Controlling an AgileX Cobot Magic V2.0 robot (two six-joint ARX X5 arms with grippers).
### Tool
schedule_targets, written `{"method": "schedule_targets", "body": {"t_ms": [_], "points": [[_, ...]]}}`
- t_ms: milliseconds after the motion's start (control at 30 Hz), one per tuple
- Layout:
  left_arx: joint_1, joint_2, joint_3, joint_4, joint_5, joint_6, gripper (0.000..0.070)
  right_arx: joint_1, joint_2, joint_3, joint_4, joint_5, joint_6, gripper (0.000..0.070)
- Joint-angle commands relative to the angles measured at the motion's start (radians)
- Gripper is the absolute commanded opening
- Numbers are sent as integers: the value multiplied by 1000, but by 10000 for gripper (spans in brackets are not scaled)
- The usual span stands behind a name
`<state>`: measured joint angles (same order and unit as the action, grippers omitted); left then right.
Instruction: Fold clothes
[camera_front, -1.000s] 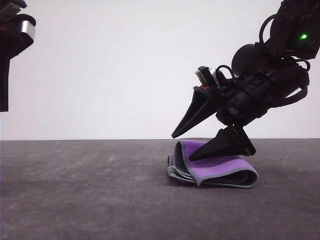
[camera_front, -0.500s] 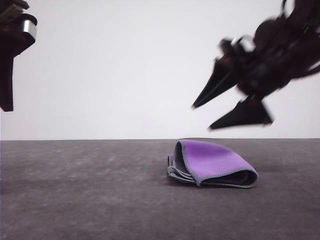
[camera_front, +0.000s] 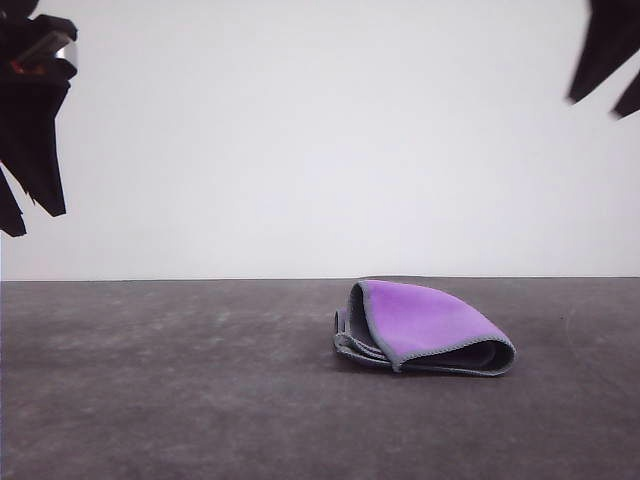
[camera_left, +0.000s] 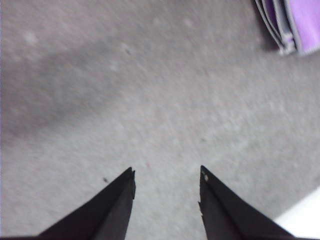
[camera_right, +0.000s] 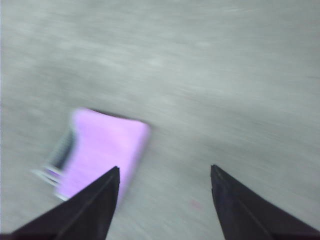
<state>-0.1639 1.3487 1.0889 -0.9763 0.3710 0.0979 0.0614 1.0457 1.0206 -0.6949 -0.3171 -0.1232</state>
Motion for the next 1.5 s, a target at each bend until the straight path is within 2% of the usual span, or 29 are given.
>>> {"method": "schedule_targets", "body": {"t_ms": [0, 167, 400, 667, 800, 1000, 1067, 1100, 1167, 1400, 1467], "points": [[24, 7, 8, 17, 5, 26, 244, -10, -29, 21, -14, 19, -41, 364], [111, 5, 8, 62, 11, 54, 244, -51, -137, 9, -25, 30, -42, 364], [170, -47, 8, 168, 127, 55, 243, -60, -251, -58, -8, 26, -39, 364], [170, -194, 8, 242, 89, 15, 233, -60, -355, -181, 48, 28, 13, 364], [170, -254, 8, 244, 41, 14, 233, -60, -382, -213, 64, 29, 42, 364], [170, -270, 8, 227, 40, 13, 233, -60, -381, -215, 63, 29, 45, 364], [170, -269, 8, 223, 40, 9, 222, -60, -381, -215, 63, 29, 46, 333], [170, -269, 8, 220, 41, 9, 182, -60, -381, -215, 62, 29, 46, 260], [170, -269, 8, 209, 40, 9, 1, -60, -381, -215, 60, 29, 46, 1], [170, -269, 8, 199, 40, 2, 11, -60, -381, -215, 64, 30, 45, 10], [170, -269, 8, 195, 41, -23, 12, -60, -381, -215, 63, 32, 49, 10]]}}
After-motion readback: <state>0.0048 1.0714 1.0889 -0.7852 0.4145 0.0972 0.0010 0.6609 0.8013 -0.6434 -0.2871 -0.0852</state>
